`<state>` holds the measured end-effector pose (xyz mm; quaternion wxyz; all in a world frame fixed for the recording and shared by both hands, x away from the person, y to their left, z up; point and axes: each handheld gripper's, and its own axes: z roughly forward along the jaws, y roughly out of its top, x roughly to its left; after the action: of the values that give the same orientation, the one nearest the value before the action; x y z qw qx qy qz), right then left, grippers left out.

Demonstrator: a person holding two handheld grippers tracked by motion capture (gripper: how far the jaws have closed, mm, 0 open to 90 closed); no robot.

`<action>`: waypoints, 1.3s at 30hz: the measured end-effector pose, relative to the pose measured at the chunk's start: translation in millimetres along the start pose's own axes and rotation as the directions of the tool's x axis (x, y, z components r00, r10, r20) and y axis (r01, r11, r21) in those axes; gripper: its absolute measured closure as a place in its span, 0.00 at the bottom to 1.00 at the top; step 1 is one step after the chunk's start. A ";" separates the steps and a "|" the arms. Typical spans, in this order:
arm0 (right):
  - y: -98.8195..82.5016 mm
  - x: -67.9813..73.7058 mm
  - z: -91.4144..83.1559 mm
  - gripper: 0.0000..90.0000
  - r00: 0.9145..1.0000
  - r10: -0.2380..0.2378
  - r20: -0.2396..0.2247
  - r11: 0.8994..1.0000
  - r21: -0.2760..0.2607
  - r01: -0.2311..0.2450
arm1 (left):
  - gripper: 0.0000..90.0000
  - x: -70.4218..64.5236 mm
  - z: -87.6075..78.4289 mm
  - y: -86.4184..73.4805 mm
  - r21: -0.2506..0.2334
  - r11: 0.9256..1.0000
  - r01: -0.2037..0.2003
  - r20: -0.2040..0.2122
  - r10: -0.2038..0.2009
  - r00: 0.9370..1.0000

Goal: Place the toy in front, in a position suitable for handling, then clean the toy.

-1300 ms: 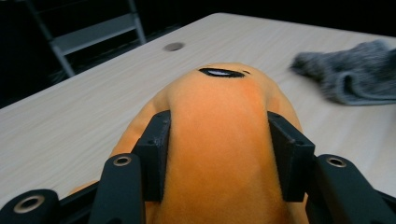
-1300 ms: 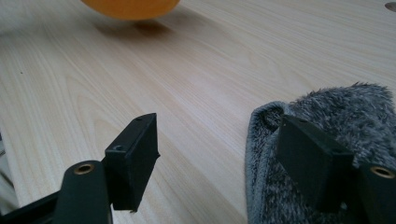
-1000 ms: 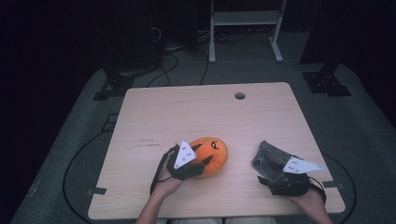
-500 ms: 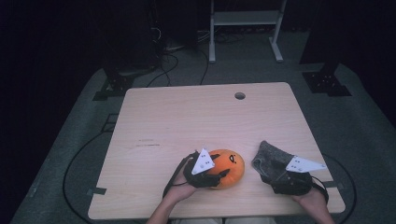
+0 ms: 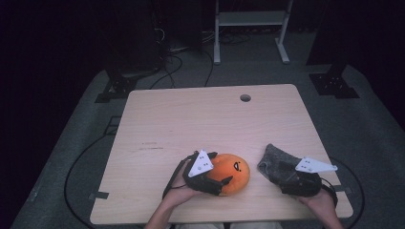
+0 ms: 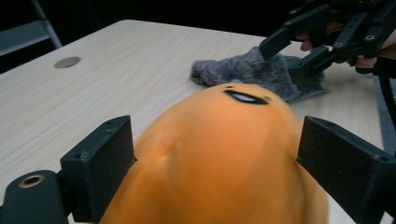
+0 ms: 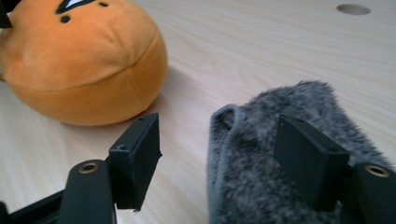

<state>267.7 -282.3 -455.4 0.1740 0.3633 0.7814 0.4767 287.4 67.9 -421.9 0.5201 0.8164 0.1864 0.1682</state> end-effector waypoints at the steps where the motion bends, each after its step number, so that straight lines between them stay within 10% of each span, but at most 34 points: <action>1: 0.3 -1.1 -0.2 0.33 1.000 -0.001 0.006 1.000 -0.001 0.001 | 0.11 1.6 -1.6 -0.4 -0.003 1.000 0.004 -0.004 -0.004 1.000; 12: 10.3 -13.2 4.9 0.31 0.997 -0.018 0.081 1.000 -0.003 0.019 | 0.11 12.7 -15.3 -1.3 -0.013 1.000 0.001 -0.016 -0.001 1.000; 21: 22.7 -34.4 38.5 0.34 0.989 -0.004 0.147 0.992 0.128 -0.015 | 0.11 12.7 -14.4 -2.6 -0.005 1.000 -0.004 -0.022 0.004 1.000; 26: 9.0 -43.5 54.1 0.39 0.984 0.020 0.175 0.963 0.260 -0.066 | 0.11 12.9 -6.5 -6.3 0.012 1.000 0.013 -0.020 -0.013 1.000; 39: 3.1 -34.0 53.4 0.36 0.968 0.025 0.248 0.972 0.219 -0.081 | 0.10 12.3 -4.8 -10.1 0.023 0.999 0.032 -0.027 -0.032 0.999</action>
<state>324.9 -273.3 -481.1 0.2131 0.4574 0.7935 0.3402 294.5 81.4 -428.2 0.5108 0.8169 0.2083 0.1685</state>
